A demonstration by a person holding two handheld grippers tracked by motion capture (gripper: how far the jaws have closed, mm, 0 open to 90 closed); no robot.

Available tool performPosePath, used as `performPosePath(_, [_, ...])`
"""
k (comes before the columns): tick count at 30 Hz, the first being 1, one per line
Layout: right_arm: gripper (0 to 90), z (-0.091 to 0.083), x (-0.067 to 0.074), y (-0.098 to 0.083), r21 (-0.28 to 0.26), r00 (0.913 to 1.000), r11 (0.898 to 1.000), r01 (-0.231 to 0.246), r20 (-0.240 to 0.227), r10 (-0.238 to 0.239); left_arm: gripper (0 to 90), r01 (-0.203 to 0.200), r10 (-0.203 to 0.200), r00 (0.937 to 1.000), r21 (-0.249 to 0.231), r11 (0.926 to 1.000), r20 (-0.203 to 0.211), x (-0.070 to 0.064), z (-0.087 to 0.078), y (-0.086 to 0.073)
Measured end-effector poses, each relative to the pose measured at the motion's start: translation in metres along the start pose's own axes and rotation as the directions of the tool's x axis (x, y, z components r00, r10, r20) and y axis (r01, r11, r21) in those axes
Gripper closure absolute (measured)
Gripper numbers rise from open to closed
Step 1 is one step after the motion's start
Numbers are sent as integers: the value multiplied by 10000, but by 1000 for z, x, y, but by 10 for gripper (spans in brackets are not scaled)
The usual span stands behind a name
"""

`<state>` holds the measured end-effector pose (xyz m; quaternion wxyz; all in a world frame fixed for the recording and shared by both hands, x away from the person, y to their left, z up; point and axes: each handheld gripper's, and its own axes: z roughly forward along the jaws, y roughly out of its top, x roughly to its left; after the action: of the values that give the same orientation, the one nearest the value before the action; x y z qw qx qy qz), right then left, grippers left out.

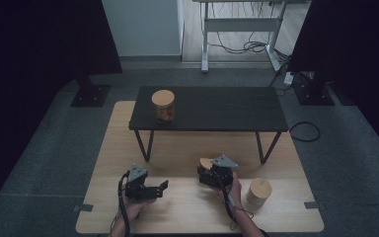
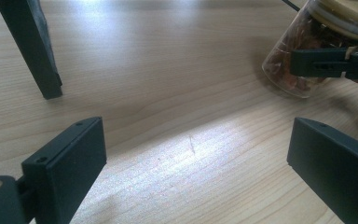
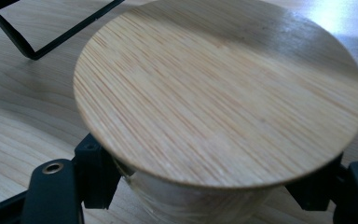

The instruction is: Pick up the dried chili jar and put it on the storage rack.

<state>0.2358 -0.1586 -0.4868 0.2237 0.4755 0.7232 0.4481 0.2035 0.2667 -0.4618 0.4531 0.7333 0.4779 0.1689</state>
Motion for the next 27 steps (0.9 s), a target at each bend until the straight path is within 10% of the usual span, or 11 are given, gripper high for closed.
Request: performPosePath(27, [248,-20,2,-10,-254,9993,9992,306,-219,-312,41,-1,1,10000,51,10000,-47,-1,1,0])
